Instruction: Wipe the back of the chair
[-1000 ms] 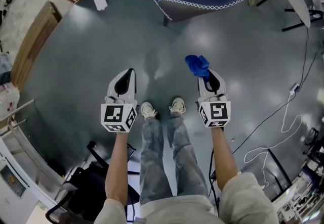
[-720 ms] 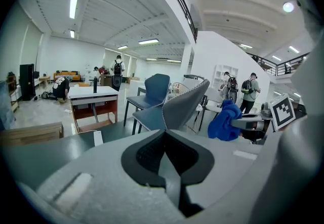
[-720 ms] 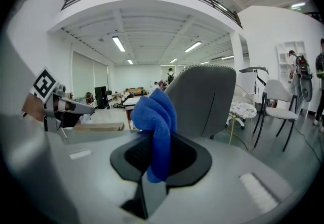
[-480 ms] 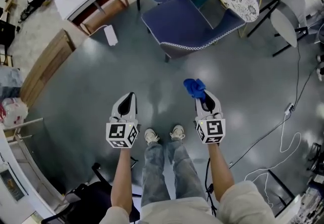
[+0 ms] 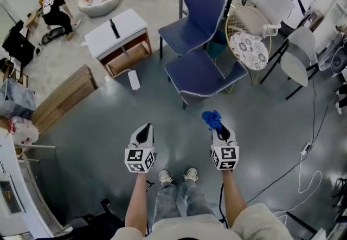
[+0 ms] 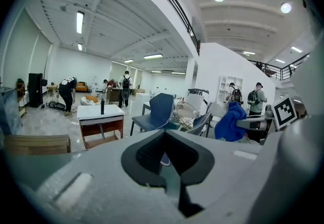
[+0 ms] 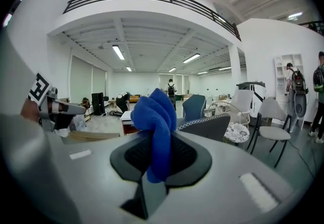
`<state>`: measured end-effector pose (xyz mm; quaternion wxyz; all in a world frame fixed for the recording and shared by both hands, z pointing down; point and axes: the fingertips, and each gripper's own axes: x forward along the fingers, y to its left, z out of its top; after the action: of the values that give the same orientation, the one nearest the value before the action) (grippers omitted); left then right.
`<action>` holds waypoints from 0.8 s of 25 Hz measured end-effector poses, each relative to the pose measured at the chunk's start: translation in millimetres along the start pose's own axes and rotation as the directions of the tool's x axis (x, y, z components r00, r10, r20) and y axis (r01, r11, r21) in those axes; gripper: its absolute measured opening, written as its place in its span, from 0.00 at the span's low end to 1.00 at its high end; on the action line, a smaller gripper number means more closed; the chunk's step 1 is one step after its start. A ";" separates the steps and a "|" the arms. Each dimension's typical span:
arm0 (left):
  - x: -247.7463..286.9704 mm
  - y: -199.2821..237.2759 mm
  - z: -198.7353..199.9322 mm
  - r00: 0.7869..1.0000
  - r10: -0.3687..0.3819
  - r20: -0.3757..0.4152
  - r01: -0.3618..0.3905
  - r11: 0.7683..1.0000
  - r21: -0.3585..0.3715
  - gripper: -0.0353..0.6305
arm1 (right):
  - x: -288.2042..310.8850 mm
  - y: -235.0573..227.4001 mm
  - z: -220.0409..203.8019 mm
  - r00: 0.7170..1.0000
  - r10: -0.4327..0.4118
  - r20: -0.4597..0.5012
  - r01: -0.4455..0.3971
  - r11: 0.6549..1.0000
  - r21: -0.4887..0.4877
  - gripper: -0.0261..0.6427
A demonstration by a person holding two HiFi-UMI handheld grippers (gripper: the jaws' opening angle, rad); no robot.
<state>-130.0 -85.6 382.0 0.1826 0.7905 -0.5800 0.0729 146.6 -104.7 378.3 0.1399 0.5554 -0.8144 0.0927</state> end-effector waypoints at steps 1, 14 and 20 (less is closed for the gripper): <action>-4.6 -0.7 6.8 1.000 0.000 0.004 0.000 1.000 0.003 0.06 | -3.9 0.0 6.5 1.000 -0.003 0.001 0.003 1.000 0.001 0.13; -47.3 2.7 91.1 0.998 0.009 0.067 -0.013 0.998 0.057 0.06 | -25.6 -4.4 96.9 0.999 -0.007 0.053 0.008 1.000 -0.011 0.13; -62.4 1.1 109.9 0.998 0.009 0.068 -0.016 0.996 0.092 0.06 | -35.0 -1.0 121.7 0.998 0.007 0.062 -0.005 1.000 -0.031 0.13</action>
<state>-161.4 -71.3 260.4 0.1259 0.7965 -0.5868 0.0741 144.4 -111.5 251.9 0.1230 0.5535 -0.8213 0.0634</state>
